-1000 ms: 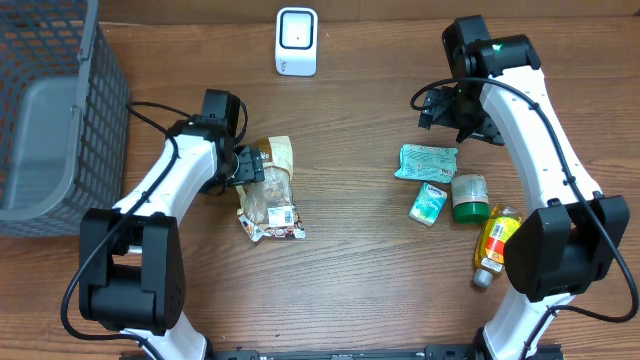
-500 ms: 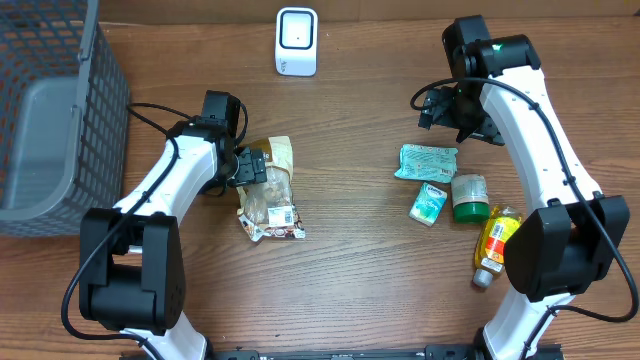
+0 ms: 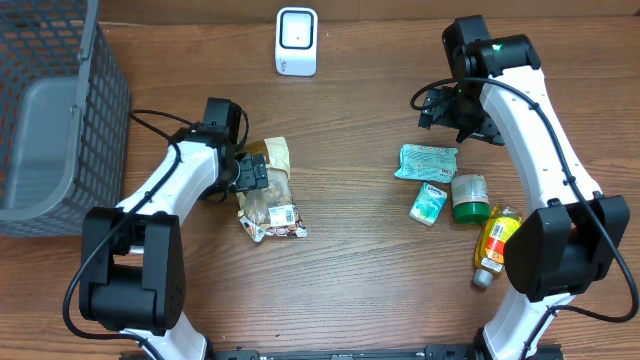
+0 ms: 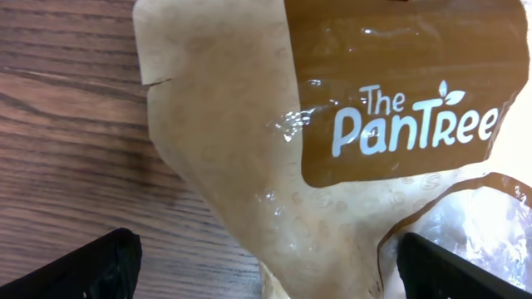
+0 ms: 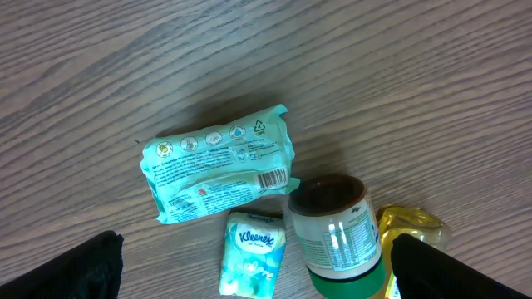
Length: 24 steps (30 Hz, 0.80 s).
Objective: Scan the item barcode
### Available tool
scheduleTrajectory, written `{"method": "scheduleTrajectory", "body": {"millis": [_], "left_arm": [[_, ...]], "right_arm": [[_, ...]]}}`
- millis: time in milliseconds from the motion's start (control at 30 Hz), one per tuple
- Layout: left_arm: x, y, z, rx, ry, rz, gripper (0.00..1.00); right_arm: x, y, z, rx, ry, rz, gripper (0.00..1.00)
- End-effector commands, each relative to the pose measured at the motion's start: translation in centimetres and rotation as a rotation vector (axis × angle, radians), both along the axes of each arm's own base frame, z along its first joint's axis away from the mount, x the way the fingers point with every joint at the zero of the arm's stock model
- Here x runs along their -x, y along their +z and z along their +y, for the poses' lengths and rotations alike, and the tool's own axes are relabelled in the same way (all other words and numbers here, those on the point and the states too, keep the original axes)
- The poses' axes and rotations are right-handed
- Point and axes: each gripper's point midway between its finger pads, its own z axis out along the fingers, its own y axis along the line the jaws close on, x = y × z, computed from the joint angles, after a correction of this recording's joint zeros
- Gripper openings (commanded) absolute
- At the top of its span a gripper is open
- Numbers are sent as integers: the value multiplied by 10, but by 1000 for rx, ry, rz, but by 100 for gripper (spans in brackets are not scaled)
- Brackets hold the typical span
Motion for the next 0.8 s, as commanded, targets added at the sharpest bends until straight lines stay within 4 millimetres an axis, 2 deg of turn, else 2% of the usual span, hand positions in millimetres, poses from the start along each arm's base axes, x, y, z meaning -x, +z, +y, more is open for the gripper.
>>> {"method": "scheduleTrajectory", "body": {"millis": [0, 167, 200, 300, 433, 600, 767], "left_arm": [[11, -10, 0, 10, -3, 38, 100], [7, -7, -5, 43, -7, 29, 98], [7, -4, -6, 46, -8, 30, 95], [2, 14, -7, 47, -8, 29, 97], [0, 30, -23, 131, -53, 38, 100], [10, 24, -25, 145, -56, 81, 100], [26, 9, -22, 138, -44, 128, 100]], "right_arm": [[-4, 10, 0, 8, -2, -34, 100], [-4, 10, 0, 8, -2, -34, 100], [-4, 10, 0, 8, -2, -34, 100], [-4, 9, 0, 7, -2, -34, 100], [-4, 10, 0, 8, -2, -34, 100], [-4, 10, 0, 8, -2, -34, 100], [-4, 9, 0, 7, -2, -34, 100]]}}
